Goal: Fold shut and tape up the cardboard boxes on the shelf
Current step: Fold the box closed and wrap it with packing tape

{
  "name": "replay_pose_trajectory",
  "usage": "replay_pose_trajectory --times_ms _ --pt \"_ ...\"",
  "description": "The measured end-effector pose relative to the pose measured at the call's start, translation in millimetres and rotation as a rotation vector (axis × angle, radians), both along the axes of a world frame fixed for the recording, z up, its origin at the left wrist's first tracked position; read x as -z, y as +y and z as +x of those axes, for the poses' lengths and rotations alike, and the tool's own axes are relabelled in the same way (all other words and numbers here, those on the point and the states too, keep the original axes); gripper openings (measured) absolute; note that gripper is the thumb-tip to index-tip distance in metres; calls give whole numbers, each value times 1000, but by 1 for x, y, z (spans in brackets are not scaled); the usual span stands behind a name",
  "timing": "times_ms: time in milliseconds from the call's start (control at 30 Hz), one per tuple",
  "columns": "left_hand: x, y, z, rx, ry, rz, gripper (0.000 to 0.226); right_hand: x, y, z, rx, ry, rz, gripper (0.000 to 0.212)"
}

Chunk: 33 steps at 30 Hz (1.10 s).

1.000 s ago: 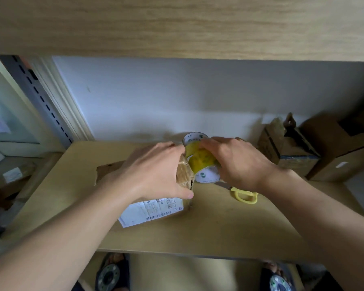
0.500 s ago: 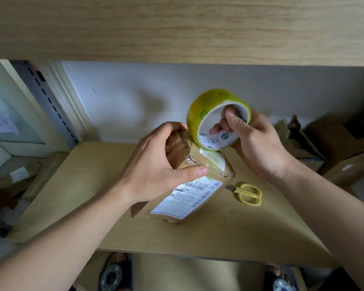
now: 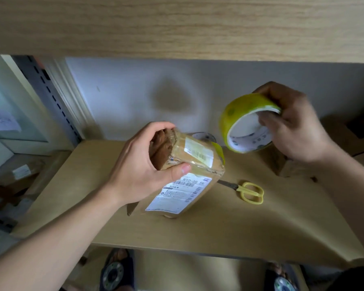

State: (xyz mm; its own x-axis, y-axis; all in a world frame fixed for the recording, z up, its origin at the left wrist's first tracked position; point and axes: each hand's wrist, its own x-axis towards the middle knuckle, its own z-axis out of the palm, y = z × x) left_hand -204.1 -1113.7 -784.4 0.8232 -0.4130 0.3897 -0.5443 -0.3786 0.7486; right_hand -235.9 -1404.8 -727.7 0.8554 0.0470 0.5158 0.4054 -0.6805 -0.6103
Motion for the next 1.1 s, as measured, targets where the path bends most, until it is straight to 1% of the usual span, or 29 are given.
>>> replay_pose_trajectory --times_ms 67,167,333,400,500,567,700,767,867,933,1100 --pt "2 6 2 -13 4 -11 81 1 -6 -4 36 34 -128 26" --pt "5 9 3 -21 8 -40 82 9 -4 -5 20 102 -149 26" --pt "10 6 1 -8 -10 -117 84 16 -4 -4 7 89 -135 24" --pt "11 2 0 14 -3 -166 92 18 -4 -3 13 85 -79 22" --pt "13 -4 2 80 -3 -208 103 14 -6 -1 7 69 84 18" --pt "16 -6 3 101 -5 -207 102 14 -8 -1 5 74 157 12" --pt "25 -8 2 135 -3 -213 95 25 -8 -2 -27 175 297 17" --pt "26 -6 3 147 45 -217 93 26 -9 -2 -53 202 262 20" --pt "26 -2 6 165 103 -205 87 21 -9 1 -102 152 141 17" --pt "26 1 6 158 125 -193 83 17 -8 3 -96 144 43 14" --pt "28 12 6 133 123 -139 82 10 -14 1 -52 108 -163 21"
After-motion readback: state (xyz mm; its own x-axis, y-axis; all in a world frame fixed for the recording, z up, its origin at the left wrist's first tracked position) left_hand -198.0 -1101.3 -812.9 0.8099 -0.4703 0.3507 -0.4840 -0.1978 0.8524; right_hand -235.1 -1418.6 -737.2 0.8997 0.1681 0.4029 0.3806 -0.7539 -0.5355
